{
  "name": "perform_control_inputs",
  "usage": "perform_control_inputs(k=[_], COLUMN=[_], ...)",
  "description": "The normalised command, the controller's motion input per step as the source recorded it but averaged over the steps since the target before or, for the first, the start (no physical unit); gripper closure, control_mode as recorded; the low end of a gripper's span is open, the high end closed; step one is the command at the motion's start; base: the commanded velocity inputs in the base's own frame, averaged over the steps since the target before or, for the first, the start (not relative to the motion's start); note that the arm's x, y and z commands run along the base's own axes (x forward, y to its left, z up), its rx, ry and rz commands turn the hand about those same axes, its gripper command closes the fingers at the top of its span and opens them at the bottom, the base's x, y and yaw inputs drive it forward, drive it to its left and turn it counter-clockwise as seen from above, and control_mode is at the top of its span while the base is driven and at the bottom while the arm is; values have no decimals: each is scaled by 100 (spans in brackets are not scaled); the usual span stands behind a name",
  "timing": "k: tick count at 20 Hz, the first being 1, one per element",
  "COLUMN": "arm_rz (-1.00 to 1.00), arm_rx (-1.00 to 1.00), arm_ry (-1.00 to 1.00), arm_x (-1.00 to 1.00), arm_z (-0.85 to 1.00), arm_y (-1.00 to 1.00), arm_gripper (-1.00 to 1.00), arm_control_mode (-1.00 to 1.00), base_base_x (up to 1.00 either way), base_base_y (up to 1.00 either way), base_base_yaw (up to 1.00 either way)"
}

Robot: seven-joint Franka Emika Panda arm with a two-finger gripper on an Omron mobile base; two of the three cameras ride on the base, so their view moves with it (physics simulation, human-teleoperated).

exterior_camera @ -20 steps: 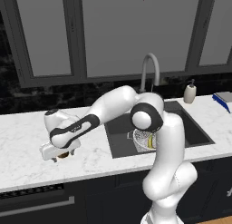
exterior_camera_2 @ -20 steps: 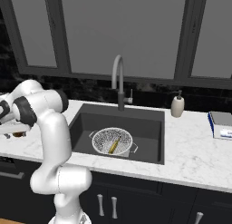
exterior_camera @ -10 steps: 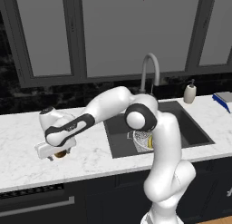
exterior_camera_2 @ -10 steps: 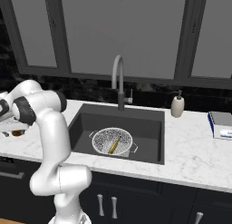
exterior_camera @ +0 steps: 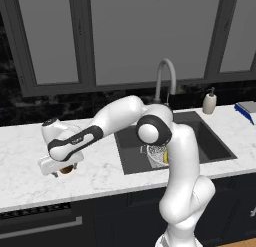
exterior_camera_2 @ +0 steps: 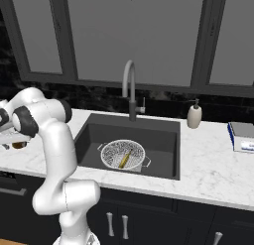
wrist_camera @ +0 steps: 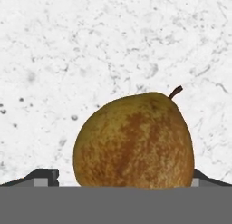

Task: Put the colander in the sink, put the pear, banana in the colander, and turn on the sink faucet and pour water over the colander.

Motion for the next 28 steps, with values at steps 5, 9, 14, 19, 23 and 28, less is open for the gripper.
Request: perform_control_inputs(k=[5, 9, 14, 19, 23, 28], arm_rz=[0, 0, 0, 0, 0, 0], arm_rx=[0, 0, 0, 0, 0, 0], arm_ry=[-4, -11, -11, -10, -6, 0], arm_x=[4, 5, 11, 18, 14, 8], arm_z=[-3, 0, 0, -1, 0, 0], arm_y=[-9, -6, -8, -11, -10, -7], arm_gripper=[-100, -100, -100, -100, -100, -100], arm_control_mode=[-100, -100, -100, -100, -100, -100], base_base_x=[0, 0, 0, 0, 0, 0], base_base_y=[0, 0, 0, 0, 0, 0], base_base_yaw=[0, 0, 0, 0, 0, 0])
